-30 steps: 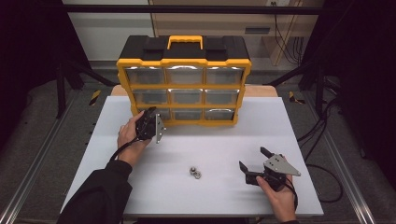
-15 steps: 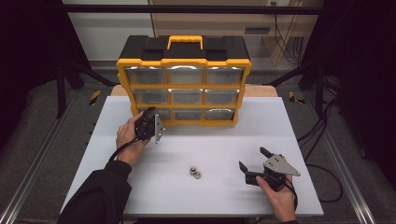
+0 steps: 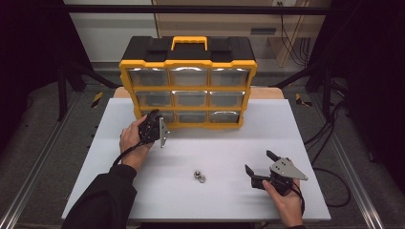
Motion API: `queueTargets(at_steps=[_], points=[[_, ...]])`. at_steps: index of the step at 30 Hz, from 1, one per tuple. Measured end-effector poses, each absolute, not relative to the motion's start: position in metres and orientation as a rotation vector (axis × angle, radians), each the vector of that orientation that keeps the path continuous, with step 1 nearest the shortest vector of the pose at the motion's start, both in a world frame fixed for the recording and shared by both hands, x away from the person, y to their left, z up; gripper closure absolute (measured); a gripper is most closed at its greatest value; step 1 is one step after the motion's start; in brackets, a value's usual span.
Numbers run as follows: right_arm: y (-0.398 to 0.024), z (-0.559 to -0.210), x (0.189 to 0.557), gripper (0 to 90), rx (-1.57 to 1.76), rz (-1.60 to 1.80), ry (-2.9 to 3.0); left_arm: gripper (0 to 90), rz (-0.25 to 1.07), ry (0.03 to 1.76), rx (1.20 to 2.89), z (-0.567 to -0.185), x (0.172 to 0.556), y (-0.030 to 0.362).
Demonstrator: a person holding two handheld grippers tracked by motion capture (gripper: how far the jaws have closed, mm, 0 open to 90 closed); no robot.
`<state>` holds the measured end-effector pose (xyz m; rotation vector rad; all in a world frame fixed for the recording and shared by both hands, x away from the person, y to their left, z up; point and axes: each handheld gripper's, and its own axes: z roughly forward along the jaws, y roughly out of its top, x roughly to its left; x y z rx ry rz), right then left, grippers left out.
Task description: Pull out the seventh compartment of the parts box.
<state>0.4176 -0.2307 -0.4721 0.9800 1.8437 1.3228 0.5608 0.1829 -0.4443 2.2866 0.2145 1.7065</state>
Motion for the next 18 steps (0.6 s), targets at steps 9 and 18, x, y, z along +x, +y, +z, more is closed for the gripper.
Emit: queueTargets(at_steps=[9, 18], points=[[-0.2308, -0.4717, 0.4173, 7.5, 0.981, 1.323, 1.840, 68.7, 1.726, 0.210, 2.290, -0.4450, 0.5607, 0.1814], [-0.2316, -0.4714, 0.4171, 7.6, 0.996, 1.326, 1.830, 80.7, 1.681, 0.226, 2.174, -0.4429, 0.5594, 0.1782]])
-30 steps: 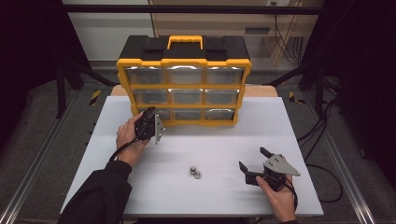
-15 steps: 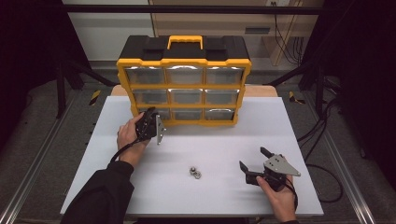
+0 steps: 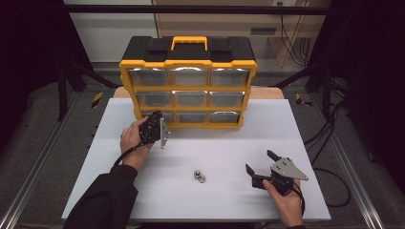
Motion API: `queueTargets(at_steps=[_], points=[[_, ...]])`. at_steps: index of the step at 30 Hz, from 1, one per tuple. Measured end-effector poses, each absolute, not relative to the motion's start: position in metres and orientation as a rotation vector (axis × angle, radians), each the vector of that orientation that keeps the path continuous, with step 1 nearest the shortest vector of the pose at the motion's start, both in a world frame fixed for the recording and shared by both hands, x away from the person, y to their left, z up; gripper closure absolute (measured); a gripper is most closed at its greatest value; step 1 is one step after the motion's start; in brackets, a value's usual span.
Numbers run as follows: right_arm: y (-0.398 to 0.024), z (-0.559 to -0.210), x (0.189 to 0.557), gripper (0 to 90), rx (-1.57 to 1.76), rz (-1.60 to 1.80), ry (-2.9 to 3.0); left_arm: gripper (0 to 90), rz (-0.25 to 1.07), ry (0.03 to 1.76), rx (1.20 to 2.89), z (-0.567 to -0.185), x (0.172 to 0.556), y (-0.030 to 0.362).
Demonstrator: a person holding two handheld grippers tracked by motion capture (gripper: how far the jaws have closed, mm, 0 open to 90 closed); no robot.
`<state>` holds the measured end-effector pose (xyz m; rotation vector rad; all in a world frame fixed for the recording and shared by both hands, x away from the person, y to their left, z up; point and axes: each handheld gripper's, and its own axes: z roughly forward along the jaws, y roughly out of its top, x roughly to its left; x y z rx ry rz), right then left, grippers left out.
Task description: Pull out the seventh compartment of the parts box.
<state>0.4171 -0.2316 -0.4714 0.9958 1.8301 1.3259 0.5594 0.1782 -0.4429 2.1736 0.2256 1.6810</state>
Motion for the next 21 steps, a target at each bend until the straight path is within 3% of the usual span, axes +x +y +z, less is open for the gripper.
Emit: queueTargets(at_steps=[17, 18, 19, 21], points=[[-0.2315, -0.4721, 0.4175, 7.3, 0.989, 1.329, 1.833, 71.8, 1.687, 0.224, 2.186, -0.4417, 0.5595, 0.1842], [-0.2318, -0.4719, 0.4172, 7.3, 0.991, 1.325, 1.835, 71.5, 1.722, 0.204, 2.245, -0.4388, 0.5575, 0.1853], [-0.2318, -0.4719, 0.4172, 7.3, 0.991, 1.325, 1.834, 70.9, 1.680, 0.221, 2.188, -0.4442, 0.5595, 0.1839], [-0.2315, -0.4722, 0.4174, 7.2, 0.988, 1.328, 1.834, 70.0, 1.721, 0.196, 2.267, -0.4410, 0.5573, 0.1852]])
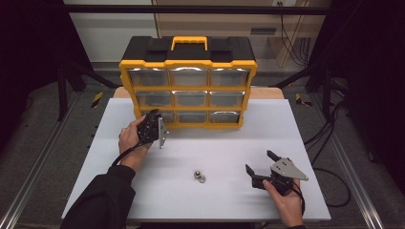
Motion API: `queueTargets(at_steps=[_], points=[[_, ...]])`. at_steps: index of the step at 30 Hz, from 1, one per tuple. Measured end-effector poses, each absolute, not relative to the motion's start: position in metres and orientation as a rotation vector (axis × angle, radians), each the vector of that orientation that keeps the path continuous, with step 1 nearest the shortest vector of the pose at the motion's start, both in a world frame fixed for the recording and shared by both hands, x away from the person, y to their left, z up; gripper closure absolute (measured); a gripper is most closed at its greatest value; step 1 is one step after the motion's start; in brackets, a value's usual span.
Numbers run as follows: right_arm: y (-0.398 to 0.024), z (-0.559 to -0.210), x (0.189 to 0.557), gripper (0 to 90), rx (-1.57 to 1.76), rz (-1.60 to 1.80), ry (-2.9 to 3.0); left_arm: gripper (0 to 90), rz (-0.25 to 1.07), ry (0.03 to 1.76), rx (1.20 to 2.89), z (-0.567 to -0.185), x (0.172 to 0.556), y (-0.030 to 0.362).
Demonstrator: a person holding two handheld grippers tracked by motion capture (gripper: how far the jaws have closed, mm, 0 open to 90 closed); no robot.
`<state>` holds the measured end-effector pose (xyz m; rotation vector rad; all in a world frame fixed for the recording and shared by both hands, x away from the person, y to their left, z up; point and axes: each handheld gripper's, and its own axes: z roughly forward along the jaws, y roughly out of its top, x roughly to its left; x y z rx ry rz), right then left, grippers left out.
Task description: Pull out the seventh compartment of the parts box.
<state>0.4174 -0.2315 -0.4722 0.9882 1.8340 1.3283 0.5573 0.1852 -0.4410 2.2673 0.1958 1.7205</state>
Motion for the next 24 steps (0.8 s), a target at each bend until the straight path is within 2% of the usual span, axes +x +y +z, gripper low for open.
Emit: queueTargets(at_steps=[14, 24], points=[[-0.2318, -0.4722, 0.4174, 7.2, 0.991, 1.327, 1.835, 61.9, 1.765, 0.187, 2.304, -0.4480, 0.5589, 0.1806], [-0.2318, -0.4722, 0.4173, 7.2, 0.991, 1.327, 1.835, 55.2, 1.748, 0.190, 2.308, -0.4511, 0.5593, 0.1803]])
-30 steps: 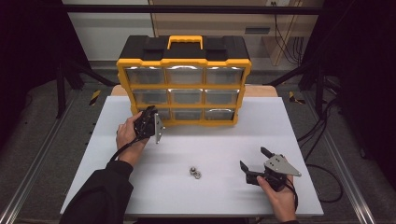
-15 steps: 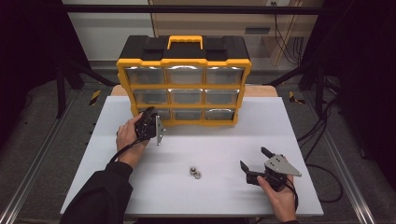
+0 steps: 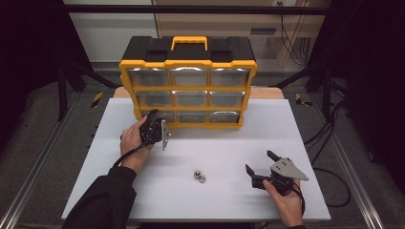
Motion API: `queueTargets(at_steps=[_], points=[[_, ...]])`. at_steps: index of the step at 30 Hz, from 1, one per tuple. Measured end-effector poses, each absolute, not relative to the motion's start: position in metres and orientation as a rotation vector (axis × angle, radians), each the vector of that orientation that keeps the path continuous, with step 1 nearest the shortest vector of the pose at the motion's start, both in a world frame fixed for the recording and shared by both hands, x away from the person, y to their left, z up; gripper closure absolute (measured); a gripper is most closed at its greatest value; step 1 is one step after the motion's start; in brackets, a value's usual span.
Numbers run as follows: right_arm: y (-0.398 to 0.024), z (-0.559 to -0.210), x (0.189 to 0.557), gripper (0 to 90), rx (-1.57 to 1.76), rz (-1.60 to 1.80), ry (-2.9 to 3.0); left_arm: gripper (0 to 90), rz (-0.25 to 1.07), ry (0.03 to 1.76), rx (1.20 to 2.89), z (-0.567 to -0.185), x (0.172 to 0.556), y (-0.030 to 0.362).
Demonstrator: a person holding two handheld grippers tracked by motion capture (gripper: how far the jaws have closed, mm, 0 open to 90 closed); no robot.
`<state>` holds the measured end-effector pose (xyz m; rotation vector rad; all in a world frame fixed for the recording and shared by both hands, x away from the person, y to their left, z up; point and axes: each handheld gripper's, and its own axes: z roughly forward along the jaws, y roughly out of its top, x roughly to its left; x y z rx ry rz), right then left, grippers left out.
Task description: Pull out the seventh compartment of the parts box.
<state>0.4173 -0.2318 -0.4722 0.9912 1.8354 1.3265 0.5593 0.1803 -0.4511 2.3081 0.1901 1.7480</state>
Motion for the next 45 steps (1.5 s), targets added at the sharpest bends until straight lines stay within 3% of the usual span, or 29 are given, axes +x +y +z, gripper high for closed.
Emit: queueTargets(at_steps=[13, 17, 21, 27, 45], points=[[-0.2316, -0.4724, 0.4174, 7.1, 0.989, 1.324, 1.838, 34.8, 1.732, 0.213, 2.290, -0.4543, 0.5590, 0.1809], [-0.2315, -0.4726, 0.4175, 7.1, 0.988, 1.323, 1.840, 37.1, 1.753, 0.212, 2.287, -0.4546, 0.5587, 0.1803], [-0.2314, -0.4728, 0.4175, 7.1, 0.990, 1.323, 1.842, 49.7, 1.787, 0.201, 2.287, -0.4536, 0.5581, 0.1799], [-0.2314, -0.4728, 0.4174, 7.1, 0.993, 1.324, 1.841, 59.5, 1.806, 0.191, 2.295, -0.4544, 0.5581, 0.1793], [-0.2309, -0.4732, 0.4175, 7.1, 0.993, 1.323, 1.844, 66.3, 1.861, 0.191, 2.295, -0.4556, 0.5588, 0.1749]])
